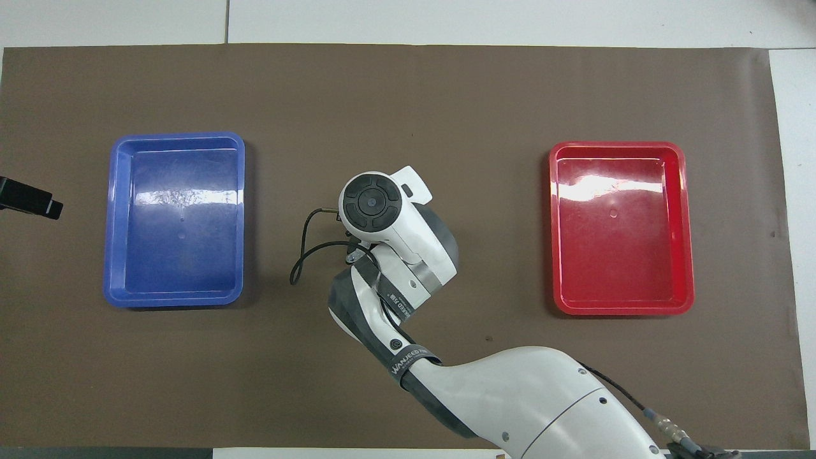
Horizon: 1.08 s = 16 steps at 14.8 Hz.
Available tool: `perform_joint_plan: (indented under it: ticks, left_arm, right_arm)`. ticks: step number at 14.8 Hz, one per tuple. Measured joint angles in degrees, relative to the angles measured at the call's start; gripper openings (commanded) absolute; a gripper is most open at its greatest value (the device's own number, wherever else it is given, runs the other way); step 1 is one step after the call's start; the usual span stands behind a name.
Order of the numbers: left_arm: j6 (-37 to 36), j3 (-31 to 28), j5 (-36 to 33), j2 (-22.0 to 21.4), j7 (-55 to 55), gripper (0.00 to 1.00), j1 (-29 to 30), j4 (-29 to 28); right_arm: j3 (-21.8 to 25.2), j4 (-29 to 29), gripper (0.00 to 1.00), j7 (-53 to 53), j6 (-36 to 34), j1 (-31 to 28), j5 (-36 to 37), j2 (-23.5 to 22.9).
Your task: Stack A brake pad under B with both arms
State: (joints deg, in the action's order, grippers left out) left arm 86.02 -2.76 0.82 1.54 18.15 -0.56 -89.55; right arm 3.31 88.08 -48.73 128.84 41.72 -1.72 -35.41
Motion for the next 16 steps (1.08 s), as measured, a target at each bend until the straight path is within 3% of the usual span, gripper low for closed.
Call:
perform_joint_plan:
  ticks: [11, 12, 13, 14, 15, 16]
  left_arm:
    - [0.4, 0.5, 0.0, -0.2, -4.8, 0.99, -0.1, 0.0]
    - [0.4, 0.4, 0.0, -0.2, -4.8, 0.99, 0.0, 0.0]
    - [0.4, 0.4, 0.0, -0.2, -4.8, 0.99, 0.0, 0.0]
    - [0.4, 0.3, 0.0, -0.3, -4.8, 0.99, 0.1, 0.0]
    - [0.4, 0.3, 0.0, -0.3, -4.8, 0.99, 0.1, 0.0]
    - [0.4, 0.3, 0.0, -0.3, -4.8, 0.99, 0.1, 0.0]
  right_arm:
    - [0.0, -0.4, 0.02, 0.0, 1.0, 0.2, 0.0, -0.2]
    - [0.0, -0.4, 0.09, 0.0, 1.1, 0.4, 0.0, -0.5]
    - [0.0, -0.5, 0.23, 0.0, 1.3, 0.6, 0.0, -0.7]
    - [0.1, -0.5, 0.50, 0.0, 1.3, 0.6, 0.0, -0.8]
    - [0.1, -0.6, 0.99, 0.0, 1.3, 0.6, 0.0, -0.8]
    - [0.1, -0.6, 1.00, 0.0, 1.3, 0.6, 0.0, -0.8]
